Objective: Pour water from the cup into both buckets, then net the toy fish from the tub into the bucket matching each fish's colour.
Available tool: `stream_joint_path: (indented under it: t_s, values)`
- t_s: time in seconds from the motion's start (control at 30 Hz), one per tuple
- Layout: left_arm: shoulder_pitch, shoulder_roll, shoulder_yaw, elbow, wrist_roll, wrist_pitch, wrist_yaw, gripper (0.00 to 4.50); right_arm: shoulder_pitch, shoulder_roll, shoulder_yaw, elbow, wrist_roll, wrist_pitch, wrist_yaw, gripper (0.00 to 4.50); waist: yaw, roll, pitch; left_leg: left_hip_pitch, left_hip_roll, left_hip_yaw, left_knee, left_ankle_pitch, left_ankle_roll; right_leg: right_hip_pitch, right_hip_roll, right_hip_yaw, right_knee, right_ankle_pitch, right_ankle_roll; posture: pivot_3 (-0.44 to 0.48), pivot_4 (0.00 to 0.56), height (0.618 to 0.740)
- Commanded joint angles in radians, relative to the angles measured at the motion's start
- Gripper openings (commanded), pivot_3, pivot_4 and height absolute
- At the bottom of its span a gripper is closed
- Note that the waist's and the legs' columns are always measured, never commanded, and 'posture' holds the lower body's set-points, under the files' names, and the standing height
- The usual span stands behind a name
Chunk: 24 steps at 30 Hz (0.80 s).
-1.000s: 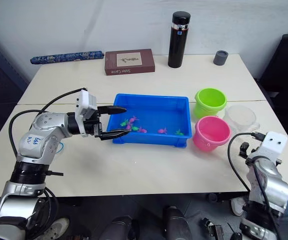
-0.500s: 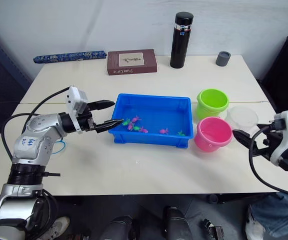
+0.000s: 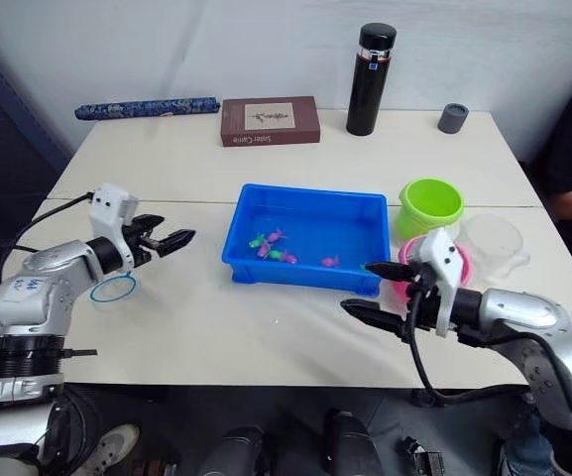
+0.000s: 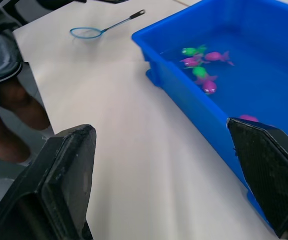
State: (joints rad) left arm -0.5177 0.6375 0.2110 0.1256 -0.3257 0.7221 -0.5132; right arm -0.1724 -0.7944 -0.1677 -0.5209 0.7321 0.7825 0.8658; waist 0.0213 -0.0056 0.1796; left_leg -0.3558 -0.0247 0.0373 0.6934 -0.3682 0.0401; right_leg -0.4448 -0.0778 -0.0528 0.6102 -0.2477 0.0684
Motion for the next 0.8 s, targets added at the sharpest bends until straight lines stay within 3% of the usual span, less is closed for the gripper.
stream_joint_path:
  t_s: [0.03,0.33,0.8]
  values:
    - [0.024,0.033,0.048,0.003,0.016,0.000,0.028,4.50,-0.035,-0.009,0.019,-0.016,0.013,-0.018,0.028,4.43,0.000,0.000,0.000,0.000,0.000,0.000,0.000,0.000,0.000,0.000,0.000,0.000,0.000,0.000,0.000,0.000,0.150,0.740]
    - [0.030,0.072,0.040,0.204,0.082,-0.111,0.042,4.50,-0.071,0.016,0.099,-0.019,-0.045,-0.096,0.041,4.43,0.001,0.000,0.000,0.000,0.000,0.000,0.000,0.000,0.000,0.000,0.000,0.000,-0.002,0.000,0.000,0.000,0.150,0.740]
    - [-0.219,0.040,-0.043,0.777,0.211,-0.375,0.044,4.50,-0.056,-0.015,0.074,-0.075,-0.055,-0.079,0.001,4.43,0.003,-0.003,-0.001,-0.001,0.000,0.000,0.001,0.000,0.000,0.000,0.000,-0.003,0.000,0.000,0.000,0.000,0.150,0.740]
